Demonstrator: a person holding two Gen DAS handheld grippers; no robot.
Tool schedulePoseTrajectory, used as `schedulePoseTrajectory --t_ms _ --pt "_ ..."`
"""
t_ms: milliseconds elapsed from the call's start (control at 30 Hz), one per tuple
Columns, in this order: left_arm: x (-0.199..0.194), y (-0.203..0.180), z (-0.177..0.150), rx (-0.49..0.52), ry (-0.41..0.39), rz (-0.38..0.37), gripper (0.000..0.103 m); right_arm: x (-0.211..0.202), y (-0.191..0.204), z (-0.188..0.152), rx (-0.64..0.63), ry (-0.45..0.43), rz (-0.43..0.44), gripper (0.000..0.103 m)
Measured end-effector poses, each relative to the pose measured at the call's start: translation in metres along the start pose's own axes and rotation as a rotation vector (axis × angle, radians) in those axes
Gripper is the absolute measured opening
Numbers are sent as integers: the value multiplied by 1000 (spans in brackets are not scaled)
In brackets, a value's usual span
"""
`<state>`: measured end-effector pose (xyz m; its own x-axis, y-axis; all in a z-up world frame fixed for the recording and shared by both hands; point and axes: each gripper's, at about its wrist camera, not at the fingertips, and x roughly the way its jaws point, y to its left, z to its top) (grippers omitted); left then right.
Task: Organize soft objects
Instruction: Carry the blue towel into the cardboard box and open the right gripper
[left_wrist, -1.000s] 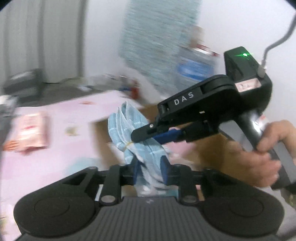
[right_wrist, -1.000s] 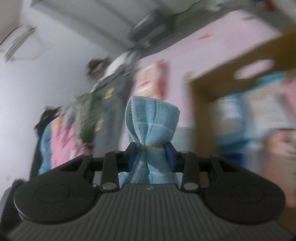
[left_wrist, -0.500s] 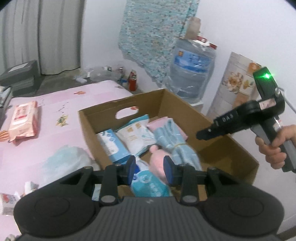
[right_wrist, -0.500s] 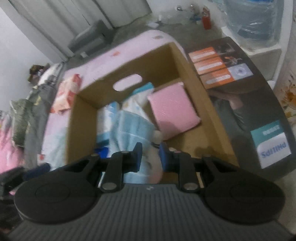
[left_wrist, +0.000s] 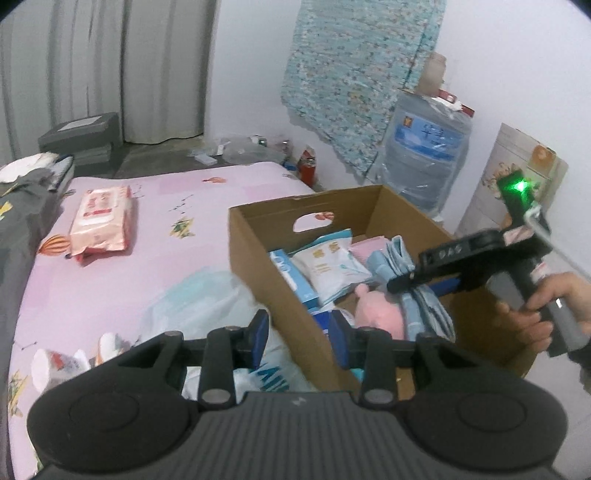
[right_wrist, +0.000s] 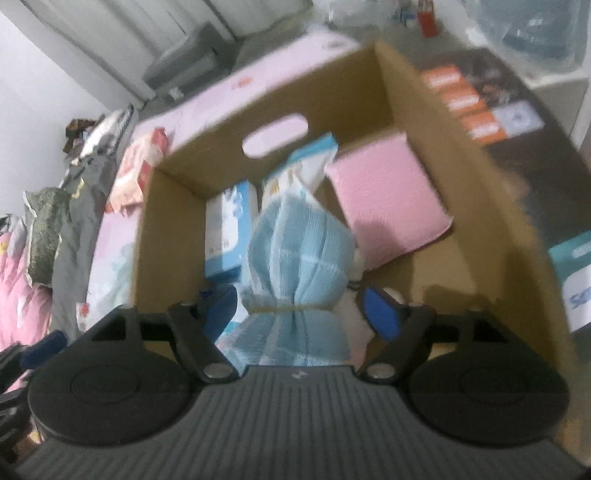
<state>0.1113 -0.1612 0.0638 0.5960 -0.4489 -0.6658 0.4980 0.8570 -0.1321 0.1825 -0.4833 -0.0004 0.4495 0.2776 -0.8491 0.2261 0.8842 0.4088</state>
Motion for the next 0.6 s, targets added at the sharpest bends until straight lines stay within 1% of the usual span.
schedulePoseTrajectory --t_ms 33,67,133,167,200,300,367,433,533,600 --pt "-2 3 -2 -5 -3 6 37 6 -1 -2 5 12 5 71" --pt "-4 6 -3 -9 -5 12 37 10 -3 -5 18 21 19 56" --pt "-8 13 -7 -20 -10 22 37 8 -2 -8 11 -1 2 49" --pt "-10 15 -9 -24 -10 27 37 3 1 -8 1 -17 -3 43" --pt "-12 19 -10 -29 -11 31 38 -2 2 -8 -6 -28 -5 41" --pt "-17 29 -16 -44 -18 47 38 -22 10 -6 -74 -80 -60 41" --pt "-21 36 -20 -54 -21 60 38 -32 15 -7 -139 -109 -130 41" --pt "-23 42 -24 -63 -21 75 39 -32 18 -8 -187 -114 -204 43" --pt "-26 50 -31 -81 -16 96 40 -20 21 -13 -245 -80 -333 50" --pt "-30 57 -36 -97 -14 110 41 -18 22 -17 -265 -84 -384 57"
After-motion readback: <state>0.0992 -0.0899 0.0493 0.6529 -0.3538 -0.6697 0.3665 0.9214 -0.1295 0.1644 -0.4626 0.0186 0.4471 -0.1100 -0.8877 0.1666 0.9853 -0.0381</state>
